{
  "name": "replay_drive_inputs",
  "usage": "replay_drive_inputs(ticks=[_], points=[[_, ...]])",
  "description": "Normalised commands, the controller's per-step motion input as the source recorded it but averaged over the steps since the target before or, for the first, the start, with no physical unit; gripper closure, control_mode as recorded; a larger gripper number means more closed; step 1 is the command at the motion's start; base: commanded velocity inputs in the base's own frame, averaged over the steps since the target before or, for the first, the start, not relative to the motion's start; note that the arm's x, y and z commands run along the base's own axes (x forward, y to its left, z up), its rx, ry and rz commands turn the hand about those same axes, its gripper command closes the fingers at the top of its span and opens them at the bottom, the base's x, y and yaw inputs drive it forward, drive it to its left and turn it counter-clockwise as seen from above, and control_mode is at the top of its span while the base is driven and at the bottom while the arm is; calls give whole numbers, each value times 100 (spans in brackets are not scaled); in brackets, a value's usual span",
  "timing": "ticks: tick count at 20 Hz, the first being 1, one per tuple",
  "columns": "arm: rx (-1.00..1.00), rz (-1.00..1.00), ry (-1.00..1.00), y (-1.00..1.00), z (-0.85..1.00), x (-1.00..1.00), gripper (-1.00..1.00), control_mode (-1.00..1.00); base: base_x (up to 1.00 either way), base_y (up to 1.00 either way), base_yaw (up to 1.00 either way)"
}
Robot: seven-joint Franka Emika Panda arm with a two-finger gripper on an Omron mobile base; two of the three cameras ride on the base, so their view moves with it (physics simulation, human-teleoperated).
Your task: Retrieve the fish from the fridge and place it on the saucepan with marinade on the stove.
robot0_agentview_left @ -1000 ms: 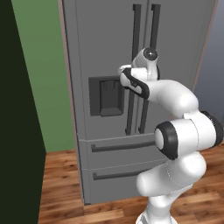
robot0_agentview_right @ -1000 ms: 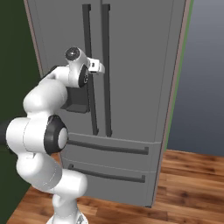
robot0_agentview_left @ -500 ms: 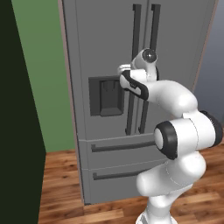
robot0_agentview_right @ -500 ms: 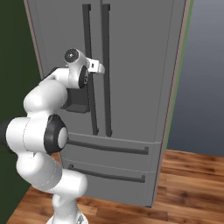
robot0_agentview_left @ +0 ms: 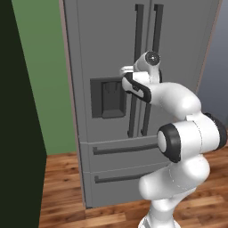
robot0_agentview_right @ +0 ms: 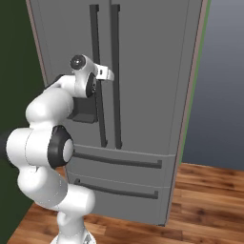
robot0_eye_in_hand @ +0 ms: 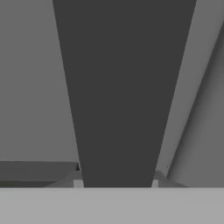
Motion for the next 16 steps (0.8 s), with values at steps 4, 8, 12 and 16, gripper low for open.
replay_drive_inputs(ticks=[4,8,12,16], points=[[9,0,-3,78,3,-19,100,-100,0,0,0],[5,0,-5,100,1,-47,100,-100,0,0,0],[2,0,-5,100,0,-65,100,-100,0,0,0],[0,0,-4,100,0,-79,100,-100,0,0,0]])
